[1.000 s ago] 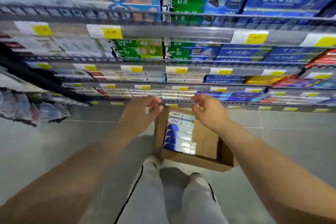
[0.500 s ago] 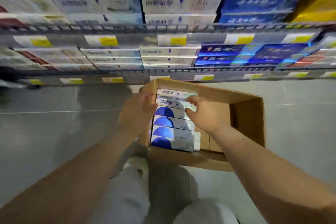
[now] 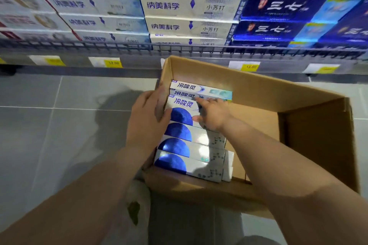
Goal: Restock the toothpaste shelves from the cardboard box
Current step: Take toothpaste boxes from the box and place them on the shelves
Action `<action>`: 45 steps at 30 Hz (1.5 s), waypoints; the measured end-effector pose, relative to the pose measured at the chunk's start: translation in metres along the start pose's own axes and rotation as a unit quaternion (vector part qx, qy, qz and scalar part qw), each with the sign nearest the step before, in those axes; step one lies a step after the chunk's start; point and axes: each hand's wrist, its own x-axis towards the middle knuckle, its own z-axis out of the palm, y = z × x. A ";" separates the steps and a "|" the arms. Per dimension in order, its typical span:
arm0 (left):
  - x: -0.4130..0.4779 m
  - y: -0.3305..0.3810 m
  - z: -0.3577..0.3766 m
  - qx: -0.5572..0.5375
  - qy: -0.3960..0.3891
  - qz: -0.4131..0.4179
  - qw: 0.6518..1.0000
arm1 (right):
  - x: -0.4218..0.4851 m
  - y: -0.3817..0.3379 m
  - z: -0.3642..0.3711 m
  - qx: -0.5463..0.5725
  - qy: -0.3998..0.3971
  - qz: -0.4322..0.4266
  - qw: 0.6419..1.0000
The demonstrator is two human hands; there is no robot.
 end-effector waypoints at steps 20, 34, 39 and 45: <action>0.033 0.044 0.050 0.111 -0.066 0.229 0.965 | -0.126 0.073 -0.018 0.194 0.246 0.146 0.938; 0.090 0.026 0.129 0.235 -0.169 0.167 0.943 | -0.127 0.084 0.025 0.313 0.298 0.180 0.884; 0.086 0.022 0.127 0.219 -0.113 0.204 0.947 | -0.121 0.077 0.029 0.321 0.296 0.185 0.881; 0.083 0.015 0.124 0.199 -0.126 0.227 0.945 | -0.118 0.071 0.027 0.330 0.307 0.181 0.874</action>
